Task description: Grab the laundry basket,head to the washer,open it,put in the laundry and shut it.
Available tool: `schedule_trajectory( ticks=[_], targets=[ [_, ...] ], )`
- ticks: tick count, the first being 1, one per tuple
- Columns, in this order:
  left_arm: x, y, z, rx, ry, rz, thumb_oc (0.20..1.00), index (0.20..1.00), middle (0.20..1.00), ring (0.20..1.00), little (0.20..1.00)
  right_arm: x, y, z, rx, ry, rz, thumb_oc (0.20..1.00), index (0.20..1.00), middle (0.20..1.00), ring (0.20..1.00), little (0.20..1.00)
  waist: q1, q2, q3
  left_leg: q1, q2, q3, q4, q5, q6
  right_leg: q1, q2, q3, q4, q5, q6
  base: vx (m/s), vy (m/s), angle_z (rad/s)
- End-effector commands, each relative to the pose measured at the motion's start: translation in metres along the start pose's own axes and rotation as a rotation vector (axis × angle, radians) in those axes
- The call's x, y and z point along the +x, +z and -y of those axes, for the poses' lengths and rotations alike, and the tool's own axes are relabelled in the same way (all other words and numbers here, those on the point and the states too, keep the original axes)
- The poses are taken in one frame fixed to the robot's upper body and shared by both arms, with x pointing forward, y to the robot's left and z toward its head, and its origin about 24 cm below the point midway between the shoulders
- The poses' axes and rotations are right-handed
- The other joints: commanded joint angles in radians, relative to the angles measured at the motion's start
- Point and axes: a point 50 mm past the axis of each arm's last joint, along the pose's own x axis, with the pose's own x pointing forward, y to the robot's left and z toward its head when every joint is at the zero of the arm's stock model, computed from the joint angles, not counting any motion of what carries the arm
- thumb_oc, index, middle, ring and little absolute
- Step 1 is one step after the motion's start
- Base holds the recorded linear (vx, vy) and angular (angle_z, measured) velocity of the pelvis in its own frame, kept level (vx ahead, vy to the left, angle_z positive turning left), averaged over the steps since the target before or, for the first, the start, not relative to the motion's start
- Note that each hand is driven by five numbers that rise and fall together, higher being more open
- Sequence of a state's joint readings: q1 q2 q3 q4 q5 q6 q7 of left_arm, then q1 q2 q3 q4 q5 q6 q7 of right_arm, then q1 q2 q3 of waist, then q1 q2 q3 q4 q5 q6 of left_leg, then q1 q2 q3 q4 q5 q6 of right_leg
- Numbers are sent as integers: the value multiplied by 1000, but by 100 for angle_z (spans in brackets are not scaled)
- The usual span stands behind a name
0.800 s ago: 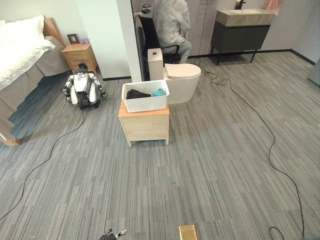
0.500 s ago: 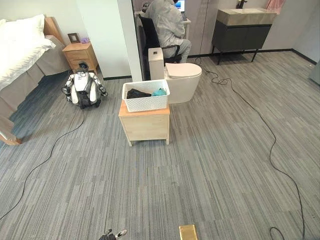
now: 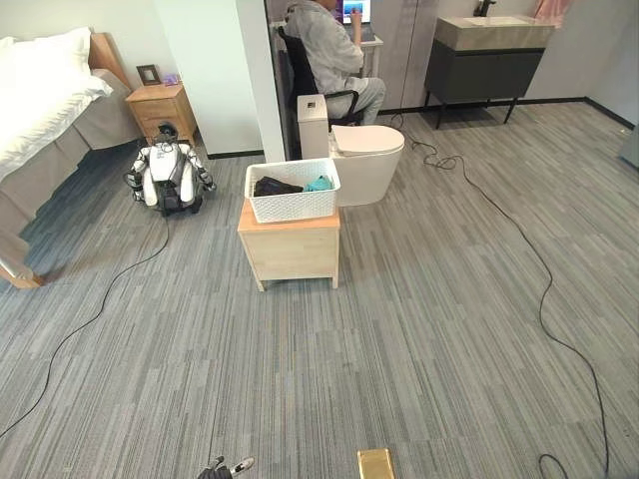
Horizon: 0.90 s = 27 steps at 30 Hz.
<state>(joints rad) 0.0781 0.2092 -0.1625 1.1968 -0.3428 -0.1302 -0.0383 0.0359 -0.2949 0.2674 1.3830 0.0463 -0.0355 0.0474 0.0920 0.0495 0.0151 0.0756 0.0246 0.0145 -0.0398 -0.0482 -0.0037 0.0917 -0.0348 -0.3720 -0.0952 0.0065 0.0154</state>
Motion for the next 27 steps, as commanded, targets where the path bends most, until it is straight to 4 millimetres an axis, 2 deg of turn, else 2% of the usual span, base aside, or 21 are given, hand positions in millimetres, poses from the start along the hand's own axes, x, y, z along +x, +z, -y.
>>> schedule_trajectory(
  ticks=[1, 10, 13, 14, 15, 17, 19, 20, 21, 22, 23, 25, 27],
  targets=[
    [4, 21, -11, 33, 20, 54, 1000, 1000, 1000, 1000, 1000, 1, 4, -3, -16, 23, -11, 1000, 1000, 1000, 1000, 1000, 8, -43, 3, -26, 82, -74, -47, 47, -81, 24, -96, 46, 8, -57, 90, 25, -74, 7],
    [5, 24, -8, 36, 9, 61, 1000, 1000, 1000, 1000, 1000, 1, 14, 3, -17, 9, 20, 1000, 1000, 1000, 1000, 1000, 15, -39, 14, -44, 100, -90, -47, 70, -95, 18, -72, 39, 8, -75, 73, 14, -70, 5],
    [5, 27, -10, 57, 11, 67, 1000, 1000, 1000, 1000, 1000, 2, 23, 1, -29, 15, 52, 1000, 1000, 1000, 1000, 1000, 13, -43, 23, -42, 126, -94, -45, 83, -107, 22, -40, 54, 8, -97, 50, 25, -136, 14],
    [6, 32, -10, 51, 13, 81, 1000, 1000, 1000, 1000, 1000, 2, 28, 1, -36, 17, 65, 1000, 1000, 1000, 1000, 1000, 16, -57, 56, -128, 117, -109, 114, 58, -114, 23, -35, 64, 8, -107, 29, -86, -176, 1],
    [7, 39, -8, 46, 11, 101, 1000, 1000, 1000, 1000, 1000, 2, 29, 0, -45, 16, 69, 1000, 1000, 1000, 1000, 1000, 24, -66, 88, -196, 101, -122, 229, 66, -124, 30, -34, 61, 8, -107, 16, -131, -164, 16],
    [8, 48, -4, 45, 2, 125, 1000, 1000, 1000, 1000, 1000, 2, 31, 1, -66, 16, 69, 1000, 1000, 1000, 1000, 1000, 32, -73, 117, -278, 67, -149, 362, 109, -121, 37, -34, 47, 8, -106, 7, -27, -62, 43],
    [9, 51, -2, 41, -2, 131, 1000, 1000, 1000, 1000, 1000, 2, 30, 3, -82, 10, 55, 1000, 1000, 1000, 1000, 1000, 36, -79, 125, -319, 71, -108, 325, 108, -109, 47, -29, 33, 8, -124, 10, 167, 43, 23],
    [9, 54, -2, 18, 1, 143, 1000, 1000, 1000, 1000, 1000, 2, 29, 5, -70, 2, 48, 1000, 1000, 1000, 1000, 1000, 42, -78, 119, -330, 101, -82, 187, 139, -104, 48, -22, 23, 8, -133, 21, 188, 79, 32],
    [9, 53, -2, 18, 1, 143, 1000, 1000, 1000, 1000, 1000, 2, 28, 4, -70, 2, 48, 1000, 1000, 1000, 1000, 1000, 46, -79, 122, -321, 102, -77, 180, 142, -105, 51, -23, 27, 8, -134, 21, 310, 170, 31],
    [9, 54, -2, -3, 3, 149, 1000, 1000, 1000, 1000, 1000, 2, 28, 5, -54, -5, 48, 1000, 1000, 1000, 1000, 1000, 54, -73, 117, -358, 116, -72, 28, 165, -103, 60, -15, 23, 8, -160, 31, 257, 151, 27],
    [9, 54, -2, -7, 7, 149, 1000, 1000, 1000, 1000, 1000, 2, 28, 5, -52, -6, 46, 1000, 1000, 1000, 1000, 1000, 63, -74, 121, -360, 115, -71, -15, 178, -107, 71, -14, 34, 8, -173, 33, 254, 154, 4],
    [9, 54, -4, -13, 13, 148, 1000, 1000, 1000, 1000, 1000, 2, 29, 6, -50, -11, 46, 1000, 1000, 1000, 1000, 1000, 66, -73, 118, -378, 115, -80, -19, 185, -112, 83, -15, 39, 8, -182, 39, 199, 144, -7],
    [8, 43, -9, -29, 31, 119, 1000, 1000, 1000, 1000, 1000, 2, 27, 1, -62, 8, 35, 1000, 1000, 1000, 1000, 1000, 81, -74, 94, -346, 120, -81, -10, 193, -107, 117, -28, 61, 8, -185, 62, 350, 300, -53]
  ],
)
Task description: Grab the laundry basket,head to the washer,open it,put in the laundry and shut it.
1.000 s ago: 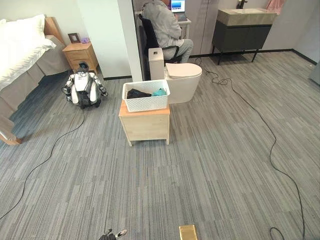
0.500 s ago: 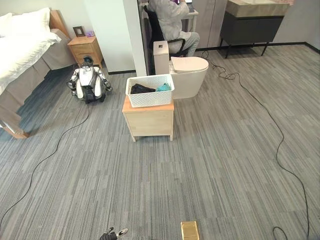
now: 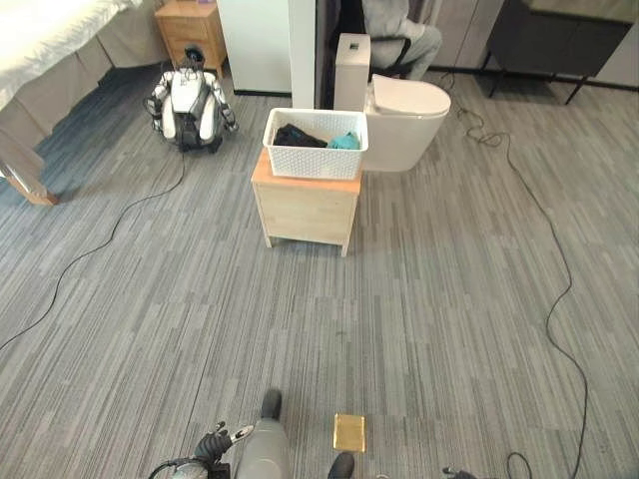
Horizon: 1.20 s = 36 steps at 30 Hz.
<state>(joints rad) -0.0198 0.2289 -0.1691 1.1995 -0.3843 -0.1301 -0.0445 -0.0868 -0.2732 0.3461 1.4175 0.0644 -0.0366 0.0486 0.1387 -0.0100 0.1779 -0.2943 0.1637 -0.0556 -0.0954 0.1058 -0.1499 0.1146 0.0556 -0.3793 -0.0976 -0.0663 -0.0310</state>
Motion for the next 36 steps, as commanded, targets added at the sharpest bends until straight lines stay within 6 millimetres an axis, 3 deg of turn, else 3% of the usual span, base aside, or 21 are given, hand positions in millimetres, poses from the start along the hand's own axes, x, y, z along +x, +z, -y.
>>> schedule_trajectory(
  ticks=[1, 3, 4, 5, 7, 8, 9, 10, 13, 15, 17, 21, 22, 23, 24, 26, 27, 30, 31, 34, 36],
  targets=[
    [-1, 2, -11, -16, 42, 23, 1000, 1000, 1000, 1000, 1000, -2, -19, 0, 0, 7, -56, 1000, 1000, 1000, 1000, 1000, 40, -20, -75, 7, -30, -16, 80, 37, 46, 102, -136, 68, 10, -99, 116, 367, 355, -86],
    [-2, 2, -17, -8, 50, 24, 1000, 1000, 1000, 1000, 1000, -2, -18, -4, -25, 21, -64, 1000, 1000, 1000, 1000, 1000, 62, -40, -78, -22, -63, 1, 208, -9, 70, 113, -197, 73, 42, -82, 141, 360, 432, -74],
    [-2, 4, -22, 18, 57, 22, 1000, 1000, 1000, 1000, 1000, -1, -18, -6, -47, 32, -76, 1000, 1000, 1000, 1000, 1000, 72, -50, -80, -21, -88, 29, 263, -56, 97, 87, -254, 80, 108, -56, 163, 262, 371, -57],
    [-2, 4, -22, 18, 57, 22, 1000, 1000, 1000, 1000, 1000, -1, -18, -6, -47, 33, -76, 1000, 1000, 1000, 1000, 1000, 74, -50, -80, -22, -88, 30, 264, -57, 97, 86, -254, 81, 109, -57, 164, 350, 487, -43],
    [-2, 6, -23, 66, 45, 23, 1000, 1000, 1000, 1000, 1000, -2, -19, -4, -75, 38, -94, 1000, 1000, 1000, 1000, 1000, 81, -57, -97, 19, -137, 54, 265, -114, 153, 25, -315, 94, 250, 35, 186, 286, 393, -41],
    [-2, 6, -23, 66, 45, 23, 1000, 1000, 1000, 1000, 1000, -2, -19, -4, -75, 38, -94, 1000, 1000, 1000, 1000, 1000, 81, -57, -99, 17, -137, 54, 264, -113, 154, 22, -314, 94, 250, 36, 186, 148, 259, -43],
    [-2, 10, -23, 79, 32, 38, 1000, 1000, 1000, 1000, 1000, -2, -18, -1, -70, 32, -95, 1000, 1000, 1000, 1000, 1000, 77, -44, -97, 34, -147, 55, 257, -120, 177, -30, -325, 105, 370, 69, 186, 227, 381, -39],
    [-2, 16, -20, 103, 4, 59, 1000, 1000, 1000, 1000, 1000, -2, -18, 1, -52, 30, -95, 1000, 1000, 1000, 1000, 1000, 64, -7, -96, 91, -162, 54, 229, -138, 211, -85, -340, 127, 572, 90, 194, 304, 494, -17],
    [-2, 15, -19, 134, -11, 57, 1000, 1000, 1000, 1000, 1000, -3, -22, 7, -18, 12, -101, 1000, 1000, 1000, 1000, 1000, 29, 28, -97, 145, -181, 38, 192, -140, 246, -130, -335, 178, 758, 137, 185, 185, 272, 20],
    [-2, 13, -16, 189, -35, 43, 1000, 1000, 1000, 1000, 1000, -5, -32, 12, 1, -5, -125, 1000, 1000, 1000, 1000, 1000, -7, 62, -99, 228, -196, 22, 123, -135, 267, -198, -300, 203, 947, 111, 163, 284, 307, 38],
    [-2, 13, -15, 212, -47, 37, 1000, 1000, 1000, 1000, 1000, -6, -38, 10, 8, 0, -137, 1000, 1000, 1000, 1000, 1000, -22, 73, -108, 278, -202, 10, 92, -138, 268, -250, -289, 180, 976, 107, 162, 279, 148, 40],
    [-1, 15, -13, 216, -53, 45, 1000, 1000, 1000, 1000, 1000, -5, -38, 9, 16, 3, -136, 1000, 1000, 1000, 1000, 1000, -35, 64, -102, 312, -207, -11, 94, -154, 256, -274, -291, 149, 821, 83, 158, 202, -38, 21],
    [-1, 16, -11, 219, -56, 48, 1000, 1000, 1000, 1000, 1000, -5, -38, 8, 22, 6, -134, 1000, 1000, 1000, 1000, 1000, -40, 49, -95, 334, -212, -13, 99, -176, 242, -254, -283, 125, 605, 53, 154, 173, -110, 1],
    [-1, 16, -11, 219, -56, 48, 1000, 1000, 1000, 1000, 1000, -5, -38, 8, 22, 5, -134, 1000, 1000, 1000, 1000, 1000, -41, 50, -96, 332, -210, -14, 99, -176, 241, -252, -281, 123, 600, 56, 153, 208, -157, -8],
    [-1, 15, -11, 220, -57, 48, 1000, 1000, 1000, 1000, 1000, -5, -38, 8, 26, 4, -132, 1000, 1000, 1000, 1000, 1000, -43, 39, -95, 344, -211, -13, 98, -188, 233, -246, -266, 118, 483, 42, 149, 162, -131, -4],
    [-2, 12, -11, 219, -56, 44, 1000, 1000, 1000, 1000, 1000, -6, -39, 9, 31, 1, -136, 1000, 1000, 1000, 1000, 1000, -44, 19, -100, 368, -216, -14, 90, -211, 221, -245, -248, 111, 293, 66, 158, 256, -211, -10],
    [-3, 6, -12, 207, -51, 27, 1000, 1000, 1000, 1000, 1000, -6, -38, 10, 24, 1, -136, 1000, 1000, 1000, 1000, 1000, -36, 6, -102, 403, -212, 0, 76, -234, 209, -234, -245, 63, 167, 125, 175, 210, -177, -19],
    [-4, -1, -12, 187, -47, 7, 1000, 1000, 1000, 1000, 1000, -6, -38, 10, 16, 4, -132, 1000, 1000, 1000, 1000, 1000, -33, -1, -106, 430, -203, 4, 76, -256, 199, -230, -234, 44, 110, 156, 177, 241, -200, -16],
    [-4, -1, -13, 181, -32, 2, 1000, 1000, 1000, 1000, 1000, -6, -43, 7, 32, 10, -137, 1000, 1000, 1000, 1000, 1000, -48, -16, -108, 438, -198, -18, 105, -287, 189, -215, -203, 120, 103, 138, 160, 257, -221, -22],
    [-3, 1, -13, 160, -19, 9, 1000, 1000, 1000, 1000, 1000, -7, -46, 5, 59, 9, -138, 1000, 1000, 1000, 1000, 1000, -60, -21, -120, 443, -177, -35, 122, -301, 174, -210, -166, 166, 117, 107, 140, 215, -185, 33],
    [-4, -2, -14, 129, -9, 3, 1000, 1000, 1000, 1000, 1000, -6, -44, 3, 69, 14, -125, 1000, 1000, 1000, 1000, 1000, -61, -22, -130, 446, -156, -35, 149, -314, 160, -210, -153, 142, 134, 86, 126, 207, -227, 69]
  ],
)
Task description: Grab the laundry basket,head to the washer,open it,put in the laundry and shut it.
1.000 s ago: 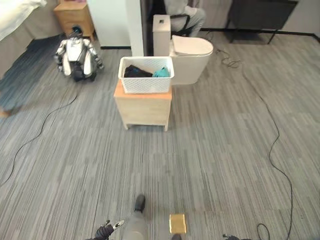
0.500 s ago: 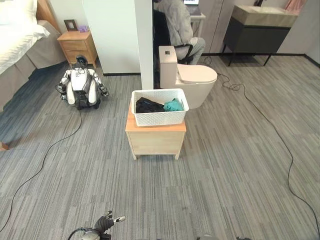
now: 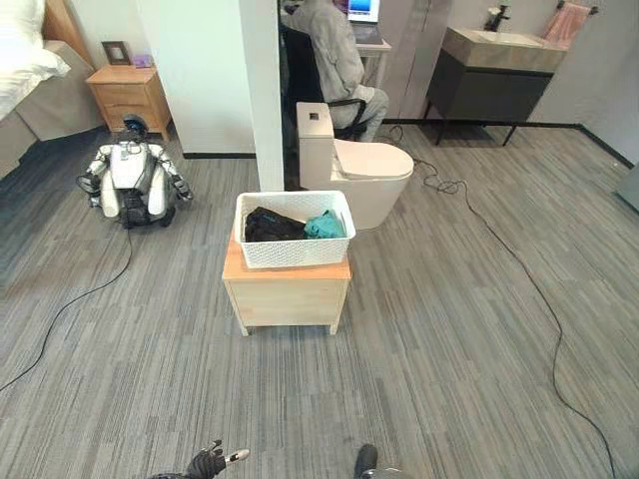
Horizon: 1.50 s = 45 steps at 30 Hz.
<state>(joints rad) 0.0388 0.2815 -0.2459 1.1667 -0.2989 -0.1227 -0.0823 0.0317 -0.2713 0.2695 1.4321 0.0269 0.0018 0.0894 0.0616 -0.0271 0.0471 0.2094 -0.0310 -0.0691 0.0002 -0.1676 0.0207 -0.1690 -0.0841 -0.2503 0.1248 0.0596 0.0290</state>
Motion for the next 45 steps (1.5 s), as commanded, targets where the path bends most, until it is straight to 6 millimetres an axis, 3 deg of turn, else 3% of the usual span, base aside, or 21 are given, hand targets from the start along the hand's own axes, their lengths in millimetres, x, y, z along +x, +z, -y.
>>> schedule_trajectory(
  ticks=[1, 2, 3, 4, 6, 8, 12, 13, 14, 15, 19, 23, 26, 27, 28, 30, 32, 35, 38, 41, 45],
  targets=[
    [3, 12, -3, -46, 35, 43, 1000, 1000, 1000, 1000, 1000, -2, 17, 17, 10, -43, 58, 1000, 1000, 1000, 1000, 1000, 16, -3, 0, -69, 49, -22, 86, -26, -23, 83, -5, 3, -87, -50, 59, 298, -379, 12],
    [3, 11, -3, -49, 42, 35, 1000, 1000, 1000, 1000, 1000, -2, 27, 17, 3, -44, 95, 1000, 1000, 1000, 1000, 1000, 12, -7, 4, -114, 60, -24, 191, 21, -52, 112, 18, 6, -104, -70, 41, 151, -227, -4],
    [3, 11, -3, -49, 42, 35, 1000, 1000, 1000, 1000, 1000, -2, 27, 17, 3, -44, 95, 1000, 1000, 1000, 1000, 1000, 11, -7, 4, -116, 61, -25, 195, 19, -52, 112, 18, 5, -104, -70, 40, 135, -244, -5],
    [4, 14, -4, -54, 46, 47, 1000, 1000, 1000, 1000, 1000, -2, 34, 18, 6, -50, 122, 1000, 1000, 1000, 1000, 1000, 15, -14, 14, -166, 68, -23, 292, 57, -69, 131, 26, 4, -113, -80, 28, 46, -170, -14],
    [5, 22, -4, -64, 52, 72, 1000, 1000, 1000, 1000, 1000, -3, 45, 20, 6, -59, 163, 1000, 1000, 1000, 1000, 1000, 25, -28, 46, -262, 71, -30, 455, 108, -78, 155, 30, -2, -126, -90, 7, 65, -226, -7],
    [5, 28, -8, -93, 71, 100, 1000, 1000, 1000, 1000, 1000, -5, 59, 25, 2, -78, 216, 1000, 1000, 1000, 1000, 1000, 33, -45, 63, -308, 100, -9, 490, 131, -75, 190, 41, -7, -148, -106, -4, 119, -153, 1],
    [2, 35, -18, -144, 109, 150, 1000, 1000, 1000, 1000, 1000, -14, 91, 40, 18, -121, 352, 1000, 1000, 1000, 1000, 1000, 39, -75, 76, -339, 174, 32, 281, 117, -78, 220, 26, -13, -161, -134, 10, 137, 9, 13],
    [1, 39, -22, -163, 124, 177, 1000, 1000, 1000, 1000, 1000, -20, 107, 45, 9, -135, 417, 1000, 1000, 1000, 1000, 1000, 47, -62, 78, -350, 220, 12, 114, 206, -99, 234, 40, -7, -161, -152, 15, 176, 84, 11],
    [1, 39, -22, -163, 124, 177, 1000, 1000, 1000, 1000, 1000, -20, 106, 45, 9, -135, 417, 1000, 1000, 1000, 1000, 1000, 46, -62, 79, -344, 221, 12, 104, 211, -101, 236, 40, -7, -160, -152, 14, 246, 162, 0],
    [1, 42, -25, -179, 138, 193, 1000, 1000, 1000, 1000, 1000, -25, 121, 48, 3, -149, 473, 1000, 1000, 1000, 1000, 1000, 54, -52, 80, -368, 257, -2, -16, 279, -121, 257, 47, -3, -166, -168, 21, 134, 88, -6],
    [1, 47, -27, -199, 153, 215, 1000, 1000, 1000, 1000, 1000, -31, 140, 48, -13, -153, 525, 1000, 1000, 1000, 1000, 1000, 70, -41, 85, -406, 291, -3, -84, 308, -142, 304, 36, 3, -165, -204, 35, 246, 227, -8],
    [-1, 44, -29, -188, 152, 217, 1000, 1000, 1000, 1000, 1000, -33, 152, 40, -23, -127, 556, 1000, 1000, 1000, 1000, 1000, 104, -29, 67, -422, 292, 34, -1, 318, -148, 357, -17, 13, -129, -216, 68, 300, 359, -21],
    [-1, 41, -31, -153, 153, 200, 1000, 1000, 1000, 1000, 1000, -29, 149, 32, -21, -98, 531, 1000, 1000, 1000, 1000, 1000, 126, -36, 52, -452, 202, 17, 151, 230, -117, 353, -104, 21, -64, -191, 102, 326, 556, -29],
    [-1, 45, -34, -92, 143, 196, 1000, 1000, 1000, 1000, 1000, -25, 140, 26, 6, -80, 496, 1000, 1000, 1000, 1000, 1000, 120, -40, 42, -437, 132, 43, 171, 173, -63, 269, -166, 50, 117, -120, 114, 327, 613, -17],
    [-1, 45, -34, -92, 142, 196, 1000, 1000, 1000, 1000, 1000, -25, 140, 26, 6, -80, 496, 1000, 1000, 1000, 1000, 1000, 120, -40, 40, -440, 133, 42, 171, 174, -63, 267, -166, 50, 117, -119, 114, 291, 616, 4],
    [-1, 52, -35, -57, 137, 213, 1000, 1000, 1000, 1000, 1000, -24, 136, 26, 20, -74, 484, 1000, 1000, 1000, 1000, 1000, 105, -33, 46, -429, 80, 38, 174, 147, -17, 195, -177, 85, 239, -49, 101, 157, 344, 13],
    [-2, 56, -38, -41, 140, 223, 1000, 1000, 1000, 1000, 1000, -22, 134, 23, 28, -64, 477, 1000, 1000, 1000, 1000, 1000, 97, -23, 57, -398, 59, 48, 159, 128, 10, 126, -187, 57, 303, -22, 94, 174, 325, 6],
    [-2, 60, -39, -43, 142, 236, 1000, 1000, 1000, 1000, 1000, -19, 125, 19, 21, -50, 446, 1000, 1000, 1000, 1000, 1000, 79, -16, 71, -343, 41, 48, 119, 119, 17, 88, -131, -2, 185, -93, 72, 199, 174, -9],
    [-2, 58, -38, -59, 140, 234, 1000, 1000, 1000, 1000, 1000, -16, 118, 17, 15, -44, 421, 1000, 1000, 1000, 1000, 1000, 62, -18, 83, -296, 33, 46, 76, 113, 10, 53, -100, -47, 28, -74, 85, 165, 49, -2],
    [1, 58, -22, -28, 88, 241, 1000, 1000, 1000, 1000, 1000, -11, 94, 14, 23, -37, 364, 1000, 1000, 1000, 1000, 1000, 33, -37, 82, -269, -10, -7, 65, 101, 13, 76, -43, 106, -54, -67, 91, 178, -9, 36],
    [-1, 48, -13, -35, 55, 230, 1000, 1000, 1000, 1000, 1000, -9, 83, 16, 14, -41, 334, 1000, 1000, 1000, 1000, 1000, 45, -45, 58, -261, -6, -12, 41, 100, 5, 133, -44, 73, -147, -43, 90, 96, -51, 77]
  ],
)
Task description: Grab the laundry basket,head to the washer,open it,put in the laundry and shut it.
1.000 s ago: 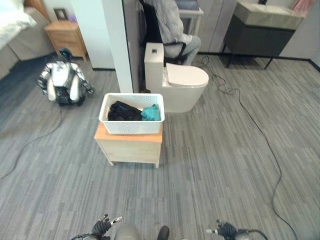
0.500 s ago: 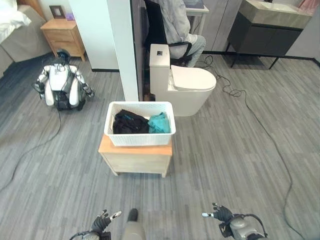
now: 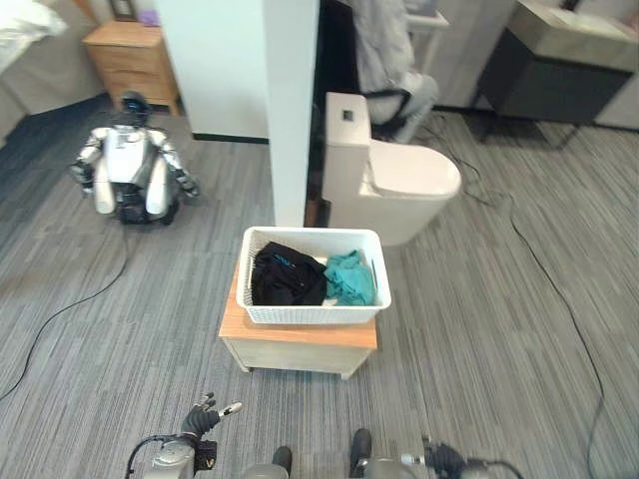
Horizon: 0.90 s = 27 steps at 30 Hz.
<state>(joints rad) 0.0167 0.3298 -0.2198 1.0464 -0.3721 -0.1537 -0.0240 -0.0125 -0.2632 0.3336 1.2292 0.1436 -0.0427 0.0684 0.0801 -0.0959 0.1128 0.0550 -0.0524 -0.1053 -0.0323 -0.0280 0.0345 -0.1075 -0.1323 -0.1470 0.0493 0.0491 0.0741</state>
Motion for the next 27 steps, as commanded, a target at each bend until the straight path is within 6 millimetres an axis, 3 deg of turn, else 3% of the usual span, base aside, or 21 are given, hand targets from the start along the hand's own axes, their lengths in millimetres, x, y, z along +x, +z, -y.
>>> schedule_trajectory(
  ticks=[1, 4, 8, 9, 10, 12, 14, 16, 17, 19, 22, 24, 26, 27],
  targets=[
    [0, 7, 4, 22, -29, 53, 1000, 1000, 1000, 1000, 1000, -1, 13, 21, -23, -47, 42, 1000, 1000, 1000, 1000, 1000, 26, 24, -8, -106, 16, 24, 73, -39, -9, 73, 5, -31, -72, -32, 45, 39, -48, -3],
    [-2, 8, 2, 2, -23, 71, 1000, 1000, 1000, 1000, 1000, -1, 10, 21, 12, -55, 41, 1000, 1000, 1000, 1000, 1000, 32, 16, -15, -99, 31, 17, 28, -23, -17, 91, 13, -38, -113, -25, 46, 47, -60, -8],
    [-8, 20, -6, -75, 16, 160, 1000, 1000, 1000, 1000, 1000, -5, 22, 32, 166, -110, 143, 1000, 1000, 1000, 1000, 1000, 28, 10, -27, -73, 57, 22, -37, -1, -27, 101, 23, -40, -137, -34, 50, 54, -36, 0],
    [-15, 32, -14, -123, 51, 242, 1000, 1000, 1000, 1000, 1000, -11, 41, 45, 201, -152, 257, 1000, 1000, 1000, 1000, 1000, 22, 9, -32, -60, 67, 26, -54, 2, -32, 103, 27, -42, -137, -42, 51, 57, -28, -6],
    [-16, 32, -14, -123, 51, 240, 1000, 1000, 1000, 1000, 1000, -12, 40, 45, 201, -152, 255, 1000, 1000, 1000, 1000, 1000, 23, 9, -33, -60, 67, 26, -54, 2, -32, 103, 27, -41, -137, -42, 51, 61, -18, -7],
    [-26, 55, -26, -177, 106, 368, 1000, 1000, 1000, 1000, 1000, -27, 67, 75, 273, -250, 412, 1000, 1000, 1000, 1000, 1000, 14, 10, -38, -47, 76, 34, -55, -9, -38, 109, 31, -38, -137, -53, 51, 61, -4, -6],
    [-30, 66, -30, -168, 122, 418, 1000, 1000, 1000, 1000, 1000, -32, 77, 82, 301, -271, 460, 1000, 1000, 1000, 1000, 1000, 13, 12, -39, -41, 77, 36, -55, -14, -38, 113, 33, -35, -137, -57, 51, 53, -1, -9],
    [-39, 100, -41, -83, 170, 525, 1000, 1000, 1000, 1000, 1000, -50, 110, 103, 314, -318, 597, 1000, 1000, 1000, 1000, 1000, 12, 14, -39, -33, 83, 41, -55, -21, -41, 119, 37, -34, -137, -65, 49, 43, -10, -13],
    [-40, 100, -41, -83, 170, 525, 1000, 1000, 1000, 1000, 1000, -50, 110, 103, 314, -318, 597, 1000, 1000, 1000, 1000, 1000, 12, 15, -37, -33, 83, 41, -55, -21, -41, 119, 37, -33, -137, -65, 49, -4, -7, -7],
    [-43, 138, -44, 41, 192, 619, 1000, 1000, 1000, 1000, 1000, -62, 143, 116, 269, -350, 687, 1000, 1000, 1000, 1000, 1000, 14, 16, -25, -43, 86, 39, -55, -17, -44, 110, 39, -31, -137, -62, 48, -73, -19, -4],
    [-46, 206, -35, 155, 195, 767, 1000, 1000, 1000, 1000, 1000, -85, 213, 128, 215, -374, 836, 1000, 1000, 1000, 1000, 1000, 23, 17, 40, -95, 91, 30, -55, 4, -48, 60, 42, -32, -137, -46, 44, -222, -38, 1],
    [-50, 253, -19, 189, 167, 862, 1000, 1000, 1000, 1000, 1000, -101, 260, 125, 187, -339, 913, 1000, 1000, 1000, 1000, 1000, 29, 18, 98, -138, 93, 25, -54, 26, -51, 21, 46, -34, -137, -28, 40, -266, -41, 4],
    [-59, 290, -18, 193, 192, 932, 1000, 1000, 1000, 1000, 1000, -116, 297, 123, 175, -310, 953, 1000, 1000, 1000, 1000, 1000, 32, 13, 145, -178, 91, 21, -48, 46, -55, -9, 52, -34, -137, -11, 36, -207, -42, 6],
    [-67, 319, -21, 176, 220, 974, 1000, 1000, 1000, 1000, 1000, -134, 330, 118, 116, -291, 989, 1000, 1000, 1000, 1000, 1000, 30, 3, 174, -211, 94, 23, -46, 64, -61, -39, 56, -35, -137, 4, 35, -174, -49, 8]
  ],
)
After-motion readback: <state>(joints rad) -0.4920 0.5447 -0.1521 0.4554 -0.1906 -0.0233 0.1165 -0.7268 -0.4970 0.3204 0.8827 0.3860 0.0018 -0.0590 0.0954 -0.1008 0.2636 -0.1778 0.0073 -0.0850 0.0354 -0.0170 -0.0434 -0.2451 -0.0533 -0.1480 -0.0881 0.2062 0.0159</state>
